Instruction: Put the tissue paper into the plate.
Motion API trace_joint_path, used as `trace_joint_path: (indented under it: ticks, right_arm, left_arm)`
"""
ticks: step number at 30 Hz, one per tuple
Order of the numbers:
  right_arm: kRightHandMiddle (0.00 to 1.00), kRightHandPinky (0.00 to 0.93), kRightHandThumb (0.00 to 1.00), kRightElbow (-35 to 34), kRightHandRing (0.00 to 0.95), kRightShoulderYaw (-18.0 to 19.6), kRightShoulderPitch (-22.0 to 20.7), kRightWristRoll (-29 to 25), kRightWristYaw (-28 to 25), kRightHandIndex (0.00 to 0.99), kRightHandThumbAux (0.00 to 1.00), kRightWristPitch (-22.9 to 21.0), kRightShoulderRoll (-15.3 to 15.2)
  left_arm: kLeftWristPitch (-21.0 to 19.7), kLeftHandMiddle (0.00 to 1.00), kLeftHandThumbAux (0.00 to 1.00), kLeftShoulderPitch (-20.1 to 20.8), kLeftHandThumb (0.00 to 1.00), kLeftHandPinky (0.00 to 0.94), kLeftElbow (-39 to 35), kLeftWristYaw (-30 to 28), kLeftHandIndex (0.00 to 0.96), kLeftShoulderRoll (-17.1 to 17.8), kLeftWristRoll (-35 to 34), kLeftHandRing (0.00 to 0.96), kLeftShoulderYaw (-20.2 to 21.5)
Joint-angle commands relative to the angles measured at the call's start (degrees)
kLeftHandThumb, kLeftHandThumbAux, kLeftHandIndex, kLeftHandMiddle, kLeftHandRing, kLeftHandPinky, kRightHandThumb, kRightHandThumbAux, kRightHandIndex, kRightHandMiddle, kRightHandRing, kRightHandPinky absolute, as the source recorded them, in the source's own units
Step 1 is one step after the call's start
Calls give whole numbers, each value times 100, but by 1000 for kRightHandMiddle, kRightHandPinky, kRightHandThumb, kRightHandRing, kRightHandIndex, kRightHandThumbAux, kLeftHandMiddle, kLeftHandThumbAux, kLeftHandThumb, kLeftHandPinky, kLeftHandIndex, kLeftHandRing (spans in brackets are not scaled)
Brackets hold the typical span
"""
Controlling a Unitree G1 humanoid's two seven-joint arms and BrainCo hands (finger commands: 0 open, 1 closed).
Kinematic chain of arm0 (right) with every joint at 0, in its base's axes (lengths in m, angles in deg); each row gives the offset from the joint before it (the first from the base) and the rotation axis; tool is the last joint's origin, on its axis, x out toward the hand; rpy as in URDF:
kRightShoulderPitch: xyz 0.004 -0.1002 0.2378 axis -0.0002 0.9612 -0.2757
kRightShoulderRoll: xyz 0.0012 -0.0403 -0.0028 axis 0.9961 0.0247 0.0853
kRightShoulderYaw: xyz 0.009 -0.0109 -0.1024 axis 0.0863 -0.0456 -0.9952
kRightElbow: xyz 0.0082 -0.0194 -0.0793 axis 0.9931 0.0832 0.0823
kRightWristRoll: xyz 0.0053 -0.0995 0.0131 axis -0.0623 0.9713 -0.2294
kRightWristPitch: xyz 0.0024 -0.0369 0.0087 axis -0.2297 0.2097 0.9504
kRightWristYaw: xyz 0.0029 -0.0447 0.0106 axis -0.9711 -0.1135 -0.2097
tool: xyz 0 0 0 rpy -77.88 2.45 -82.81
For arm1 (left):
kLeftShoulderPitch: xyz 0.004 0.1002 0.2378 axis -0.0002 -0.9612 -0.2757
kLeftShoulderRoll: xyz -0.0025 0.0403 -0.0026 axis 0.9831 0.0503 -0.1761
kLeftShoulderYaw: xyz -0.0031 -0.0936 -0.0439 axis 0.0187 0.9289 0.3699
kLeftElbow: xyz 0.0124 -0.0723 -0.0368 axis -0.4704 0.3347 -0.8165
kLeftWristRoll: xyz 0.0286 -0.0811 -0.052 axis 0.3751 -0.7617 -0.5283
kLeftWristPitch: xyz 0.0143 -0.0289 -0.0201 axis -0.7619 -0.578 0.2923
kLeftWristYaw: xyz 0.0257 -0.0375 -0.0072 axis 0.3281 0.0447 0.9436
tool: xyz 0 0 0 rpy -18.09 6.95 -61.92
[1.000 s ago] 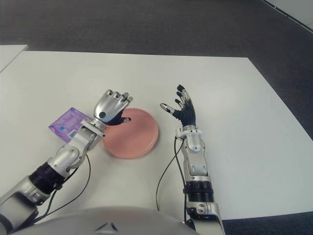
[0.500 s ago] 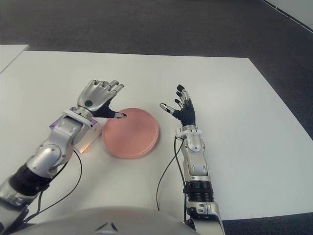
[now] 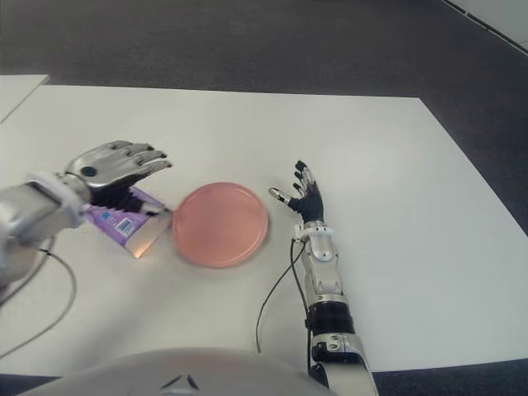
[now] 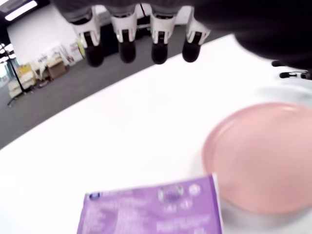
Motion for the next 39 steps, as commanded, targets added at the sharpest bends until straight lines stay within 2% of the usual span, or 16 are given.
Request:
trace_joint_path:
  ticks: [1,5,9,11,15,16,21,24,27,31,35,39]
  right_arm:
    - [27,60,0,592,19,-13,-283,144,-28,33,841,56,-197]
    - [15,34,0,633,7,-196,-170,347,62,24,810,141,-139]
    - [4,21,0,1595,1,44,-695,169,-101,17,799,390,-384]
    - [2,20,0,1834,0,83,-807,142,-132,16,797,508,-423]
    - [6,50,0,1058,4,39,-463,7,-316,17,808,258,-403]
    - [7,53,0,1276,5,33,-550,33,-277,17,809,334,-390]
    - [9,53,0,1788,6,37,-768,86,-200,21,812,520,-378]
    - [14,62,9,1197,15,-75,-540,146,-163,26,805,339,-315]
    - [19,72,20,1003,25,-112,-473,155,-146,31,796,234,-304]
    - [23,108,25,1321,38,-76,-721,44,-287,34,816,231,-306]
    - [24,128,24,1393,46,-65,-763,29,-311,35,828,256,-307]
    - [19,101,10,1642,32,-21,-892,50,-257,32,837,226,-347]
  left_arm:
    - [876,0,107,-414,251,0,264,177,0,422,-862,0,782]
    - [1525,0,117,-645,281,0,751,339,0,636,-1242,0,1244]
    - [2177,0,116,-865,298,0,1376,630,0,794,-1240,0,1473]
    - [2628,0,113,-1038,308,0,1899,939,0,919,-1034,0,1596]
    - [3154,0,102,-1303,330,0,2319,1343,0,1058,-678,0,1873]
    - [3251,0,100,-1373,333,0,2368,1408,0,1083,-625,0,1969]
    - [3534,0,95,-1611,356,0,2459,1582,0,1148,-419,0,2346]
    - [3720,0,104,-1758,374,0,2565,1725,0,1237,-106,0,2534]
    - [3885,0,118,-1892,405,0,2731,1959,0,1279,204,0,2661]
    - [3977,0,125,-1917,414,0,3016,2374,0,1331,626,0,2591]
    - [3932,0,124,-1993,399,0,3346,3130,0,1301,1293,0,2419]
    - [3800,0,125,-2015,385,0,3354,3536,0,1268,1605,0,2295]
